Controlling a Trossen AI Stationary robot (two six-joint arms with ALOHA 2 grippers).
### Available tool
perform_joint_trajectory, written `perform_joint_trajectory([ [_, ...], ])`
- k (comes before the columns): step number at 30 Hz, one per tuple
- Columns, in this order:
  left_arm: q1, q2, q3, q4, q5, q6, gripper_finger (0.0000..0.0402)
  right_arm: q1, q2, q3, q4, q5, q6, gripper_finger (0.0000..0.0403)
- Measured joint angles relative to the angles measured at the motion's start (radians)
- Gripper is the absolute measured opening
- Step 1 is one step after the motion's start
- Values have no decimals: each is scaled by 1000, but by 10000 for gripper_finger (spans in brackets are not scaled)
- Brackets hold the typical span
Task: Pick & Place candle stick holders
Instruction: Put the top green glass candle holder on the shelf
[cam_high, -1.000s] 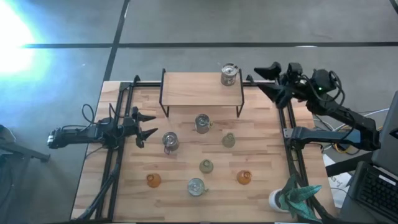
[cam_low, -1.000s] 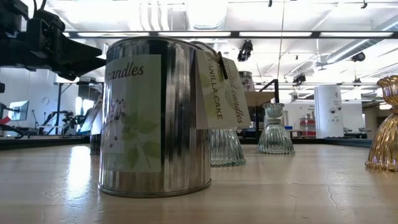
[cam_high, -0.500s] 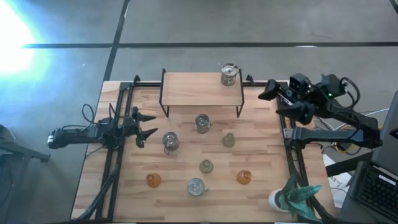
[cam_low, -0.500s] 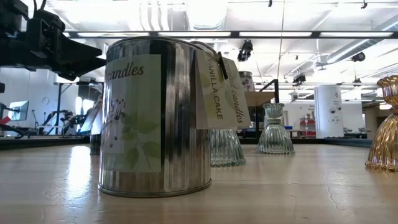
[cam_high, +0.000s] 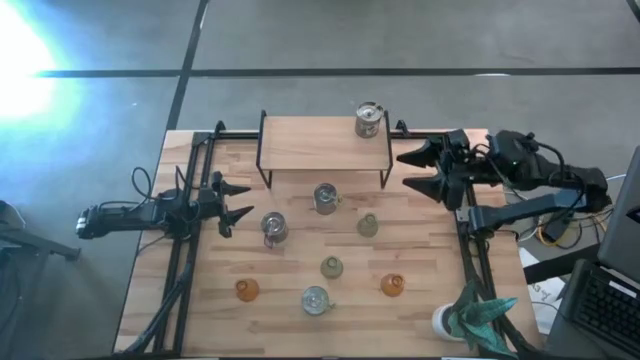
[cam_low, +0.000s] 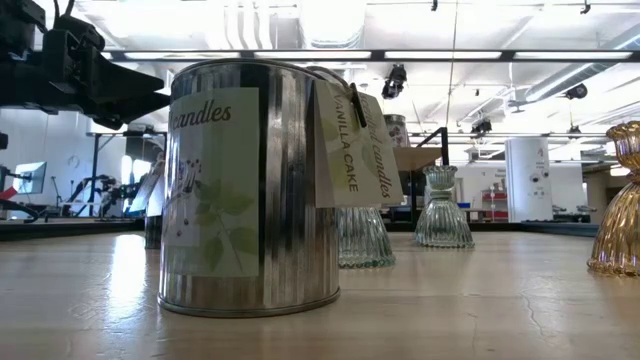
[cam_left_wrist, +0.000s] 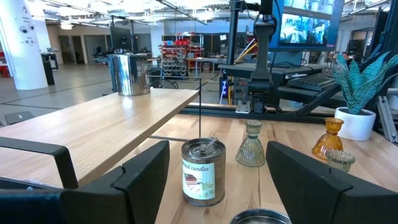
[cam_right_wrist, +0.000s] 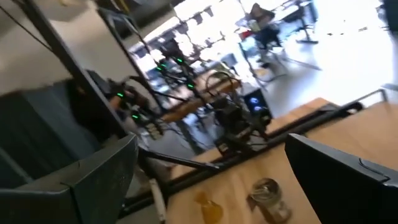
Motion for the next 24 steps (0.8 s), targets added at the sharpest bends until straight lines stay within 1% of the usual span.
perform_joint_trajectory([
  [2, 0, 0, 0, 0, 0, 0, 273, 58, 36, 68, -74, 95, -30, 400],
  [4, 0, 0, 0, 0, 0, 0, 273, 119, 75, 140, -216, 205, -35, 400],
  [6, 0, 0, 0, 0, 0, 0, 273, 182, 123, 210, -376, 329, 6, 400],
  [8, 0, 0, 0, 0, 0, 0, 273, 248, 175, 270, -549, 446, 107, 400],
  [11, 0, 0, 0, 0, 0, 0, 273, 327, 246, 343, -764, 542, 292, 400],
  [13, 0, 0, 0, 0, 0, 0, 273, 364, 288, 371, -869, 562, 406, 400],
  [16, 0, 0, 0, 0, 0, 0, 273, 406, 346, 379, -965, 543, 555, 400],
  [20, 0, 0, 0, 0, 0, 0, 273, 444, 403, 366, -1008, 473, 682, 400],
  [24, 0, 0, 0, 0, 0, 0, 273, 455, 460, 351, -1023, 424, 739, 400],
])
